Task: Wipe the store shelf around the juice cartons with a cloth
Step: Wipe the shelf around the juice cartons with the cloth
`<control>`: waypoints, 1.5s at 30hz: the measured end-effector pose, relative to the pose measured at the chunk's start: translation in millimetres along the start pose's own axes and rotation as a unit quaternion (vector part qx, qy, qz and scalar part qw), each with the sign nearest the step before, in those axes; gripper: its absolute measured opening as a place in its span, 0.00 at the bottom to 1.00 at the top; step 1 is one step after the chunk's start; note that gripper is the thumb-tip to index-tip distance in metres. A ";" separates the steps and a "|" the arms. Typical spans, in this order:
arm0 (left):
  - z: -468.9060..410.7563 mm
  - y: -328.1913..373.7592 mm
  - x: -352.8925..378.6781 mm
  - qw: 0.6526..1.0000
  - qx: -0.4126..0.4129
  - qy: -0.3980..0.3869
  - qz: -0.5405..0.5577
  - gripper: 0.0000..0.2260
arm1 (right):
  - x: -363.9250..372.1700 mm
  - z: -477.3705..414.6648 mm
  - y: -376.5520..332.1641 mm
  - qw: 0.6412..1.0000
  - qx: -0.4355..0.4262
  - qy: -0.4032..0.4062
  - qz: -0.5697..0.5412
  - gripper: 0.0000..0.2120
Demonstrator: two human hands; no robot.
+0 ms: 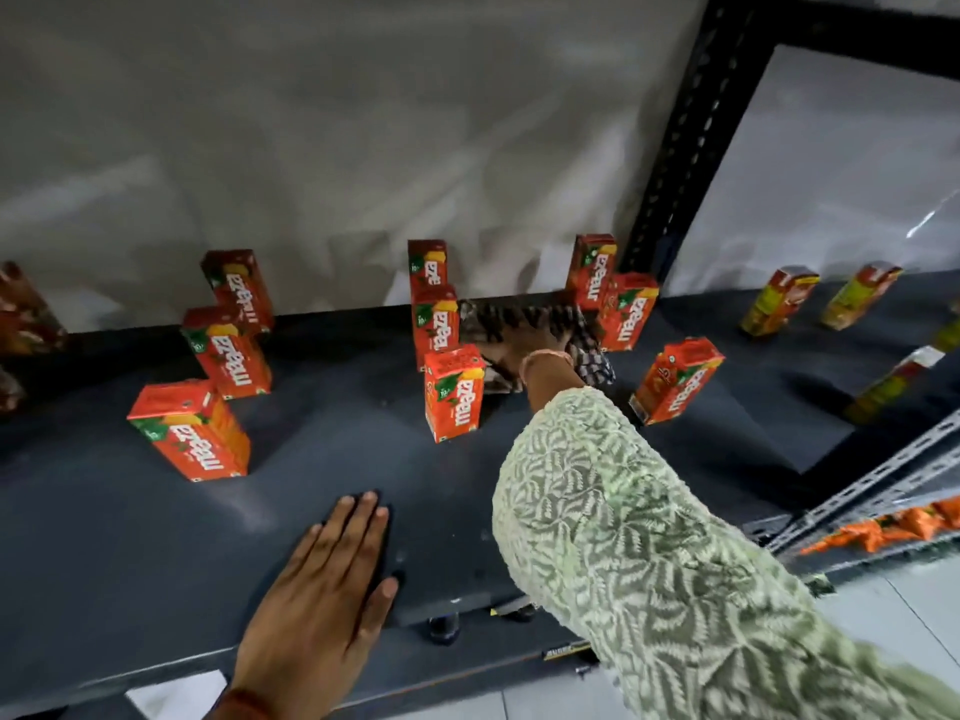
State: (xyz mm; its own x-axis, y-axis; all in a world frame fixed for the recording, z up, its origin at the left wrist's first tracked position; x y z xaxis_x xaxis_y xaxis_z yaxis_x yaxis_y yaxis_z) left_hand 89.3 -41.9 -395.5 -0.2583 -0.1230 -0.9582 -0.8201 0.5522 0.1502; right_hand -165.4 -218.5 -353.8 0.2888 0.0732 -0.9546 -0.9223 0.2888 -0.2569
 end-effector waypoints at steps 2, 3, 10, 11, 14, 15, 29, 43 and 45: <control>1.3 -0.6 -0.3 1.000 0.005 -0.004 -0.006 0.27 | 2.6 9.0 6.7 1.000 0.010 0.016 0.009 0.31; 1.8 -0.7 -0.7 1.000 0.006 -0.007 -0.008 0.27 | 5.4 14.1 11.9 0.999 0.018 0.033 0.017 0.30; 6.1 3.6 -3.2 0.999 0.007 -0.019 -0.027 0.30 | 23.0 107.6 33.4 0.994 0.028 0.107 -0.016 0.24; 5.4 1.7 -1.3 0.999 0.005 -0.017 -0.028 0.30 | 26.1 122.0 38.2 0.993 0.039 0.106 -0.026 0.24; 2.8 0.1 1.9 1.000 0.004 -0.007 -0.029 0.33 | 31.3 168.7 53.0 0.988 0.075 0.127 -0.045 0.22; 3.1 0.0 2.6 1.000 0.007 -0.005 -0.028 0.34 | 32.1 184.1 58.9 0.984 0.089 0.146 -0.043 0.21; 5.7 4.5 -3.7 0.998 0.000 -0.052 0.036 0.25 | 26.2 279.2 127.2 0.921 0.283 0.257 -0.073 0.20; 70.2 -96.2 -33.9 0.997 -0.076 -0.003 0.015 0.33 | 62.4 215.9 -132.4 0.983 -0.111 0.107 -0.100 0.24; 79.6 -123.9 -41.1 0.994 -0.108 0.006 0.009 0.32 | 68.9 190.0 -156.6 0.984 -0.123 0.093 -0.087 0.25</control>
State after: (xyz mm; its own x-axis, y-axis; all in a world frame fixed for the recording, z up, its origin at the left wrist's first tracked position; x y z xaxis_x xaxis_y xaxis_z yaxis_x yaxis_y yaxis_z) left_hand 242.2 -39.6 -394.1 -0.2787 -0.1249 -0.9522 -0.9056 0.3642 0.2173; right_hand 47.7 -77.3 -350.7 0.4169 -0.1390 -0.8982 -0.9039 0.0407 -0.4259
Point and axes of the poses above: each hand's wrist, its own z-axis away from the middle knuckle, its own x-axis out of the palm, y = z × x, the point moved 4 cm from there along -z, towards the middle knuckle, and after that the axes turned 4 degrees about y, right-handed, at the moved point
